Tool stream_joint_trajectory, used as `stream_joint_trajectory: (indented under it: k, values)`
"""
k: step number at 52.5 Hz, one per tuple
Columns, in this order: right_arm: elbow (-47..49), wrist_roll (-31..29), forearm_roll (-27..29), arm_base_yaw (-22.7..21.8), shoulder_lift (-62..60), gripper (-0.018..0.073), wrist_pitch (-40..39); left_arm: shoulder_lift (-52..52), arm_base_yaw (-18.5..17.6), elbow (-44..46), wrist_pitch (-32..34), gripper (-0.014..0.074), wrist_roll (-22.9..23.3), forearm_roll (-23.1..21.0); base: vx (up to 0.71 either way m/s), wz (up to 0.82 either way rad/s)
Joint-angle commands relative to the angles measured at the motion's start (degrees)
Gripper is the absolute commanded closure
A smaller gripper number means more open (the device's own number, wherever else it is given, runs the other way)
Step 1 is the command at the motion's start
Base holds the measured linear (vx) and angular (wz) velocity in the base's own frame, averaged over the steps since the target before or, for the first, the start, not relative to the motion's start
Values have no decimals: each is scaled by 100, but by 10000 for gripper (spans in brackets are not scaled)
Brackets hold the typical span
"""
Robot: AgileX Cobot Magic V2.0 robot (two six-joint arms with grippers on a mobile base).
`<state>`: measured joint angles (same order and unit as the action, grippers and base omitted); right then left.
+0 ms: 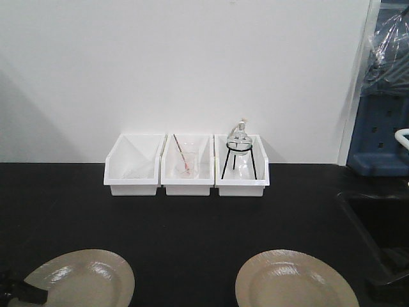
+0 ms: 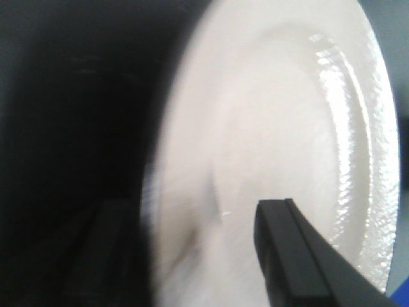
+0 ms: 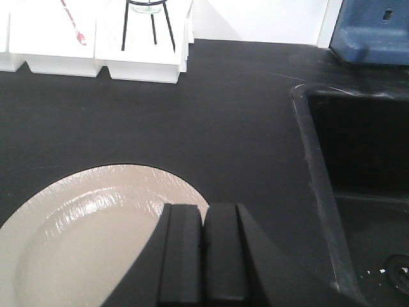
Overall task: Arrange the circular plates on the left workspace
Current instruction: 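Grasp the plate rim with the left gripper and lift it, then move the held plate toward the center and set it down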
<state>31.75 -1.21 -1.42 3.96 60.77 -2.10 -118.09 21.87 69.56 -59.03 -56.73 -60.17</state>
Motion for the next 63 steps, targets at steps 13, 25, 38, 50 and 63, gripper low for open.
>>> stream_joint_trajectory:
  k: [13, 25, 38, 50, 63]
  values:
    - [218, -35, -1, 2, -68, 563, -495, 265, -401, 148, -197, 557, 542, -392, 0, 0]
    - [218, -35, -1, 2, -68, 563, -495, 265, -526, 148, -180, 601, 896, -1333, 0, 0]
    - [218, -35, -1, 2, -68, 563, -501, 265, -1107, 172, 489, 598, 999, -2481, 0, 0]
    - [218, -35, -1, 2, -68, 563, -501, 176, -1744, 756, 1248, 597, 1412, -2760, 0, 0]
    - [218, -35, -1, 2, -68, 563, -501, -441, -2198, 1712, 1303, 597, 2206, -2744, 0, 0]
